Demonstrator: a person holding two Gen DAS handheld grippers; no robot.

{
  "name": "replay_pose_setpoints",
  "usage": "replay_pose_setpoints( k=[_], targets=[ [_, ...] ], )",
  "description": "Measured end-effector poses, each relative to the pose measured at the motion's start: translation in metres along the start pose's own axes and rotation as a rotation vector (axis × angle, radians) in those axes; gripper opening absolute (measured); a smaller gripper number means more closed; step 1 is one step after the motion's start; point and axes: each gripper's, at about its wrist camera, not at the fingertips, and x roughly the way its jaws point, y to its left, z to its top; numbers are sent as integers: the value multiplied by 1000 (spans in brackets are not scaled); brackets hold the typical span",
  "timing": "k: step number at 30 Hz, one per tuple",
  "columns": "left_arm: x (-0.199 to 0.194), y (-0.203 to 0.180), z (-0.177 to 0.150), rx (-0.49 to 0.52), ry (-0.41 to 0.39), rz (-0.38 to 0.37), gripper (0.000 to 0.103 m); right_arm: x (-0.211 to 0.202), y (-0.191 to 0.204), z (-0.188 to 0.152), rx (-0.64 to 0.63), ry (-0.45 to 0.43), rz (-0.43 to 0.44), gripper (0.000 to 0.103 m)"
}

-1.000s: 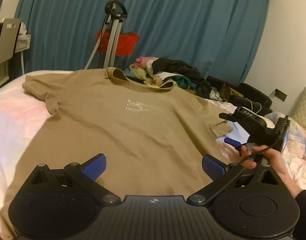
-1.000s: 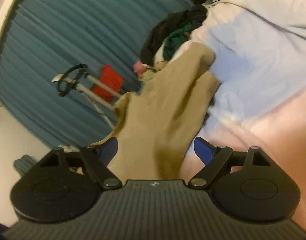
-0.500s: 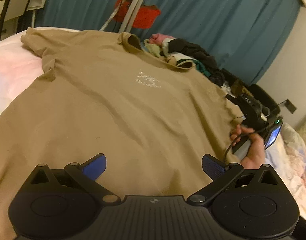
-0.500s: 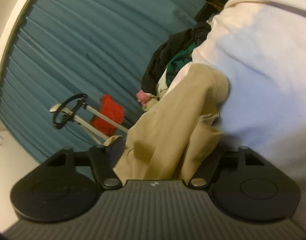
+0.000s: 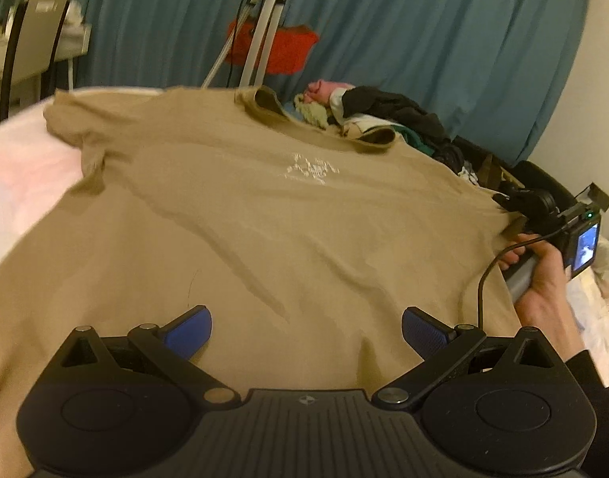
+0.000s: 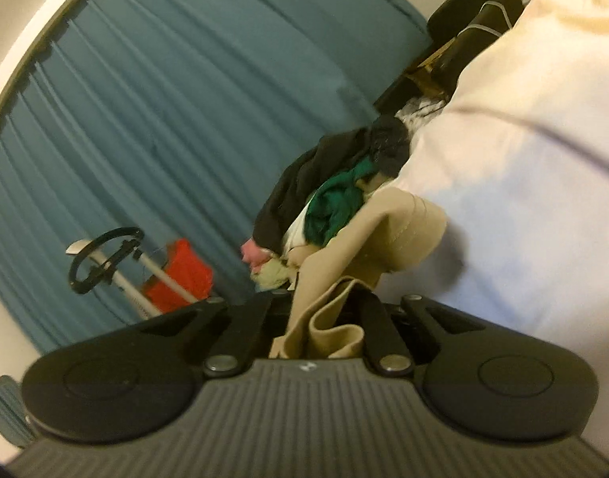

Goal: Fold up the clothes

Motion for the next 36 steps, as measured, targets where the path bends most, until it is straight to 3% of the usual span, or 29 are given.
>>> replay_pose_setpoints(
  k=[7,12,17,22,26,30,36],
  targets=[
    [-15,-12,4,75,-44,13,103,-8,6,2,-94,12,-71,7],
    [-24,-9,14,89,-47,-5,103,-5,31,5,-191,49,-175,7],
    [-46,2,26,128,-118,9,103,-19,103,7,-468,35,-244,7],
    [-67,27,39,89,-195,23,103,-41,193,-12,-747,-2,-265,7],
    [-75,54,51,16,-207,35,103,-41,263,-49,-928,11,-259,7],
    [-76,87,60,-80,-192,35,103,-30,314,-112,-1089,59,-224,7],
    [-73,134,69,-181,-196,31,102,7,337,-225,-1246,211,-176,7]
  ],
)
